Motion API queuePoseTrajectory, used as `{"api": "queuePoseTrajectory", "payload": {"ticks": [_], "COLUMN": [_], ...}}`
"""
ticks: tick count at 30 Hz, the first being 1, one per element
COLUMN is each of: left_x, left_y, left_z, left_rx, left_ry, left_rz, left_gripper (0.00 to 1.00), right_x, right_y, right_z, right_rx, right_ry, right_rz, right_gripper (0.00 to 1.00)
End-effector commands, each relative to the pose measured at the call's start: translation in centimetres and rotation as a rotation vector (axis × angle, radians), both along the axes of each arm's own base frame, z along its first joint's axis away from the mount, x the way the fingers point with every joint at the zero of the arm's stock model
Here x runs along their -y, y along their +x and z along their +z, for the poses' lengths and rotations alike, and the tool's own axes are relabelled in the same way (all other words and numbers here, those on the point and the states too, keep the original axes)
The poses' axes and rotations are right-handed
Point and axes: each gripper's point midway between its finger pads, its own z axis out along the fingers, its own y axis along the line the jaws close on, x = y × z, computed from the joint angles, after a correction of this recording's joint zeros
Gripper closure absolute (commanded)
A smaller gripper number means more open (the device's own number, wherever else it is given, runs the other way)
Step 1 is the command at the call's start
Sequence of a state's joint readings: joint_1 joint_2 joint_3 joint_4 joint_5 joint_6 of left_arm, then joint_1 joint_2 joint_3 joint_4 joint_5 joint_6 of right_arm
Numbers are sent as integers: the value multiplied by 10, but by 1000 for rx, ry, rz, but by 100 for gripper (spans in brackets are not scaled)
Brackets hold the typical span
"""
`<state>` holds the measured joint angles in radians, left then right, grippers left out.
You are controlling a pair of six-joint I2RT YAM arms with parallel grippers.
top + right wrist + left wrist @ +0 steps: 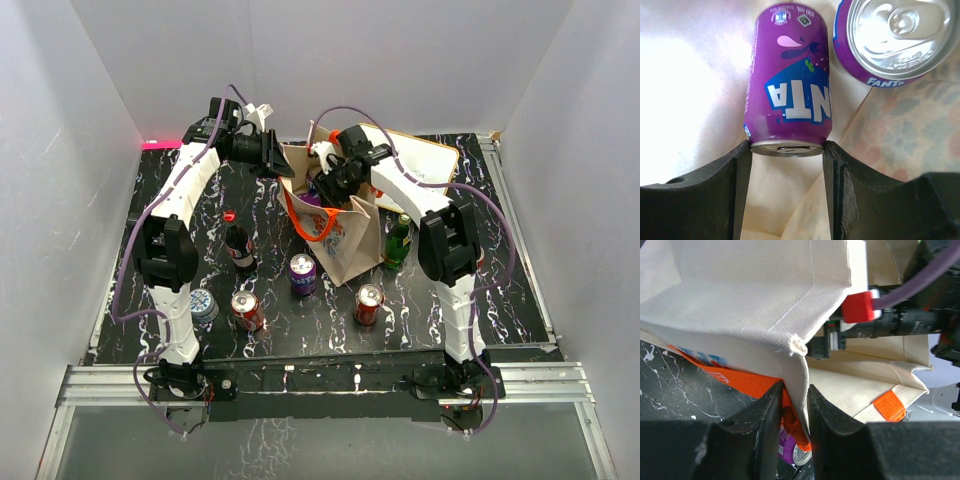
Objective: Place the beverage into the canvas bag
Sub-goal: Adjust the drink in the canvas bag.
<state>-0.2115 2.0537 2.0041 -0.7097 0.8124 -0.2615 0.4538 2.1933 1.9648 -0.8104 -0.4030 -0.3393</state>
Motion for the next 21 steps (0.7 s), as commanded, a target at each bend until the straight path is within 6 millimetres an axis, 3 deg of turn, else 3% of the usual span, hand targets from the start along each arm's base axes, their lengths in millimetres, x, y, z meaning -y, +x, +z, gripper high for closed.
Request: {"api": "queuePoseTrajectory", "payload": {"ticks": [1,12,18,21], "left_x": [2,0,-2,-3], "left_y": [3,10,12,12], "left_z": [4,6,8,8], "left_rx": [25,75,98,99], "left_ry": [2,15,23,18], "left_rz": [-10,-17,-17,-19], "left_gripper": [74,66,56,49], "right_x": [-18,-15,-8,-6], "right_y": [2,4,-3,-5], "right_z": [110,180,202,204], "right_rx": [180,288,344,350], "right_ry": [167,251,272,269], "right_rz": [65,29,8,1], "right_gripper": [92,92,92,92]}}
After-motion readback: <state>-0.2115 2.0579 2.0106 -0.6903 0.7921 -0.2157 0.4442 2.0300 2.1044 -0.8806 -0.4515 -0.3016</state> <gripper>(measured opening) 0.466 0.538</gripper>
